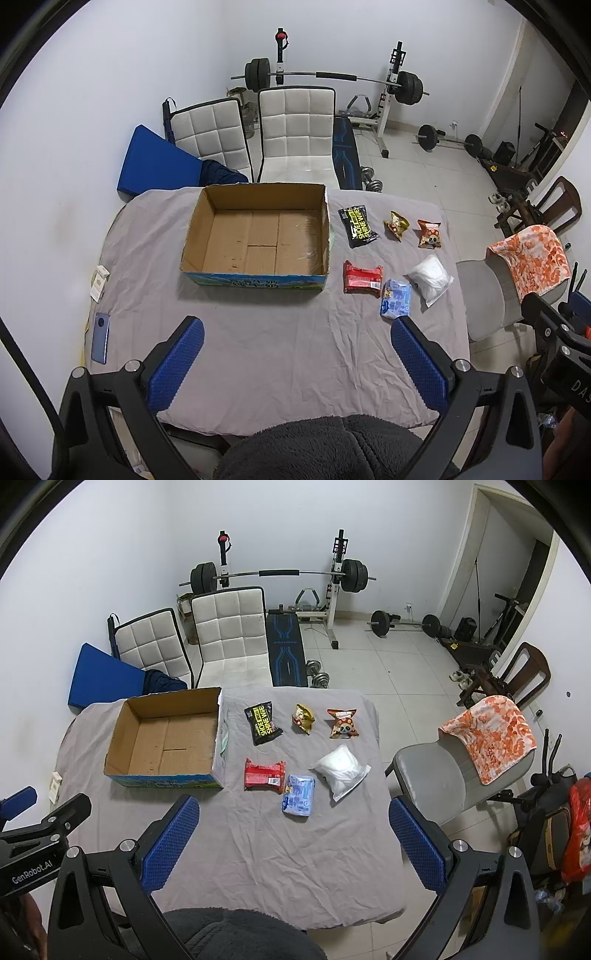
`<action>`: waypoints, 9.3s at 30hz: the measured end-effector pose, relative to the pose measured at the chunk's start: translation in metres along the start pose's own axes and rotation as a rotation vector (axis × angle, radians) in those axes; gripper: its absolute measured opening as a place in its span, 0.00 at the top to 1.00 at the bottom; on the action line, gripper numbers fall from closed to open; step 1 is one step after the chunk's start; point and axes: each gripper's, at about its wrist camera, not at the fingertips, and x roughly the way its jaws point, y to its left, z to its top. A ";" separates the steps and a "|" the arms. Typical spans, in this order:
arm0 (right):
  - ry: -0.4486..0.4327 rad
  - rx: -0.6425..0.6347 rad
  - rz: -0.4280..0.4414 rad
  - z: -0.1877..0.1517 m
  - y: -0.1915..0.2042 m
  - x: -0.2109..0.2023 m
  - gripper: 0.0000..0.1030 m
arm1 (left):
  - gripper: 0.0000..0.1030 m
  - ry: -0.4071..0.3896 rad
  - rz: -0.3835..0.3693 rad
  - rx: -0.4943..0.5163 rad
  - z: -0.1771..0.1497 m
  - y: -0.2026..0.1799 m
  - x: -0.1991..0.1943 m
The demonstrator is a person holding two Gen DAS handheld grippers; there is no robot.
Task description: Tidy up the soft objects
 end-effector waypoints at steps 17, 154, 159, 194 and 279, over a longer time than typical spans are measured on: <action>-0.011 -0.004 0.001 0.000 0.006 0.001 0.00 | 0.00 -0.016 0.001 -0.003 0.001 0.000 0.001; 0.589 0.111 0.074 -0.018 -0.136 0.399 0.34 | 0.60 0.211 -0.215 0.221 0.025 -0.256 0.282; 0.529 0.088 0.110 0.010 -0.118 0.372 0.34 | 0.60 0.158 -0.244 0.188 0.045 -0.225 0.255; 0.602 -0.010 0.268 0.122 0.260 0.485 0.34 | 0.59 0.427 -0.288 -0.044 0.163 0.117 0.427; 0.389 0.131 0.132 0.101 0.025 0.355 0.00 | 0.05 0.238 -0.232 0.081 0.149 -0.097 0.280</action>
